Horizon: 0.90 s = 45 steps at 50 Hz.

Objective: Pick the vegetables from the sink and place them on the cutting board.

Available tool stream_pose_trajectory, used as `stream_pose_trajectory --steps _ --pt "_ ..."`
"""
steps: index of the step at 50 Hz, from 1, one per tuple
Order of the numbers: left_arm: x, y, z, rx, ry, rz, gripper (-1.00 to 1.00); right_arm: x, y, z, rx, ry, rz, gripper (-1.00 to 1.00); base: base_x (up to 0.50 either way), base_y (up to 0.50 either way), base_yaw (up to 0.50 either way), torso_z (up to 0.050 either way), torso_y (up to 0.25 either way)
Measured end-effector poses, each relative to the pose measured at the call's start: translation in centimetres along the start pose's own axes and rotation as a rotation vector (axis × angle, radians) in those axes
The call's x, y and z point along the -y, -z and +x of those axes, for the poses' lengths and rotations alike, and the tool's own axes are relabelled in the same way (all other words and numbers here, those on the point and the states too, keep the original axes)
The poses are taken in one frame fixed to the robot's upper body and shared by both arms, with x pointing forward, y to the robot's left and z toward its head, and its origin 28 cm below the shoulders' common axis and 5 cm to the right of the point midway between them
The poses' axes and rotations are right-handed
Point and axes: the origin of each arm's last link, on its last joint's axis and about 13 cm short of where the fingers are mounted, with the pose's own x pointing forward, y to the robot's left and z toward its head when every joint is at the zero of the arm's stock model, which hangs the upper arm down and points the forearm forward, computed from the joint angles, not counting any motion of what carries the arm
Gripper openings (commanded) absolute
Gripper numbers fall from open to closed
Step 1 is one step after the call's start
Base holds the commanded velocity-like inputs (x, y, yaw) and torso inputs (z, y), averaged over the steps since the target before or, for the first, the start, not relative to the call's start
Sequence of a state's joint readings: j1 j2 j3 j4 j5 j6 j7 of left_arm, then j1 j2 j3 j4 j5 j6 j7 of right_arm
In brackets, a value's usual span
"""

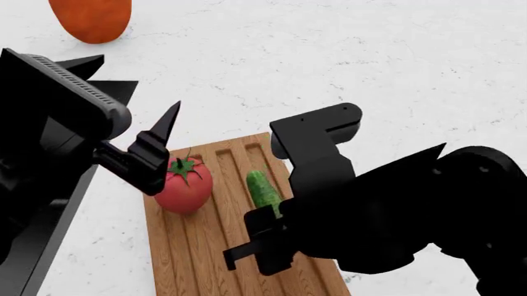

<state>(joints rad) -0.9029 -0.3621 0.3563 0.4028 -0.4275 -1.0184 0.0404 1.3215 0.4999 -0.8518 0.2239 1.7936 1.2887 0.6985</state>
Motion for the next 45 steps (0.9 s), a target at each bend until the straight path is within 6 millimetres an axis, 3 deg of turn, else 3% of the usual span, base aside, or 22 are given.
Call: stream_pose_trajectory --steps 39,40,45 --pt "0.0 0.4 -0.1 -0.008 -0.004 -0.004 1.0 0.0 1.1 1.1 -0.046 -0.022 0.03 -1.0 0.0 0.0 0.0 0.0 0.0" --pt "0.0 0.4 -0.1 -0.008 -0.004 -0.004 1.0 0.0 1.1 1.1 -0.045 -0.022 0.031 1.0 0.0 0.0 0.0 0.0 0.0" --pt "0.0 0.4 -0.1 -0.009 -0.004 -0.004 1.0 -0.1 1.0 1.0 -0.04 -0.04 0.033 1.0 0.0 0.0 0.0 0.0 0.0"
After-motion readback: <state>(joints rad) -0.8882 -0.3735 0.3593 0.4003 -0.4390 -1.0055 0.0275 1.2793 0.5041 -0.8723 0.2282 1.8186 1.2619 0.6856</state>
